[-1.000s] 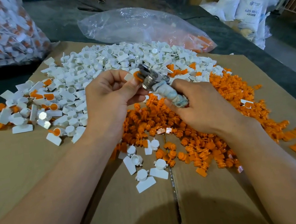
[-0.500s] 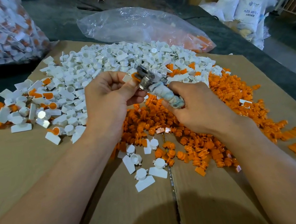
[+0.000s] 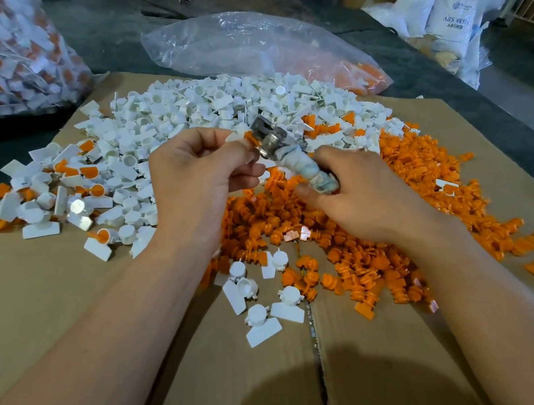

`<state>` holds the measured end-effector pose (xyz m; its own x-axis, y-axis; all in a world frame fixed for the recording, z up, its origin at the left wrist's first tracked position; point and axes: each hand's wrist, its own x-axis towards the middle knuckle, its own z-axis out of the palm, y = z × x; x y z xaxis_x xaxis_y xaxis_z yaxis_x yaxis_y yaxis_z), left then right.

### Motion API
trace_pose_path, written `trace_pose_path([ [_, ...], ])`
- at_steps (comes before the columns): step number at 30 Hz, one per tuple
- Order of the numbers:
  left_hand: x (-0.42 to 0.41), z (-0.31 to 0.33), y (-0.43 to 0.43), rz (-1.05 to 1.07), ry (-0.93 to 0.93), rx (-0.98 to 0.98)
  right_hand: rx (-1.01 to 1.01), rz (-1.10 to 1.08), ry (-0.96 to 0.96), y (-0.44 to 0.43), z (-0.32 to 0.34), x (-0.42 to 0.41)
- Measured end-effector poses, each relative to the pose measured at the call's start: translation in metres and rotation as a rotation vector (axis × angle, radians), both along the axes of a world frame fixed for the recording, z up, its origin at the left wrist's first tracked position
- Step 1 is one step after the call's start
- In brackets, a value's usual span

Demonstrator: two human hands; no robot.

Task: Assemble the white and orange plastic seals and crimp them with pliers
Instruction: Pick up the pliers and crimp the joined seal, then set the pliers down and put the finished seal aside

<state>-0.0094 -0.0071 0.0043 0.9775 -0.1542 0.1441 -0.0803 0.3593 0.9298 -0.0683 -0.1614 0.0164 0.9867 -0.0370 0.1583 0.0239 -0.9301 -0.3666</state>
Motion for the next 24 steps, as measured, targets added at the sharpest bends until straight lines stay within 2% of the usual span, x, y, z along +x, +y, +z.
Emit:
trace_pose_path([
  [5, -0.002, 0.000, -0.001, -0.029, 0.000, 0.042, 0.047, -0.159, -0.068, -0.018, 0.002, 0.002],
  [10, -0.005, 0.002, -0.001, -0.065, -0.018, 0.078, -0.066, -0.287, -0.025, -0.031, -0.001, 0.006],
  [14, -0.007, 0.001, 0.001, -0.089, -0.054, 0.130, -0.153, -0.308, 0.034, -0.032, -0.007, 0.010],
  [24, -0.008, 0.000, 0.001, -0.121, -0.130, 0.248, -0.205, -0.285, 0.080, -0.036, -0.016, 0.015],
])
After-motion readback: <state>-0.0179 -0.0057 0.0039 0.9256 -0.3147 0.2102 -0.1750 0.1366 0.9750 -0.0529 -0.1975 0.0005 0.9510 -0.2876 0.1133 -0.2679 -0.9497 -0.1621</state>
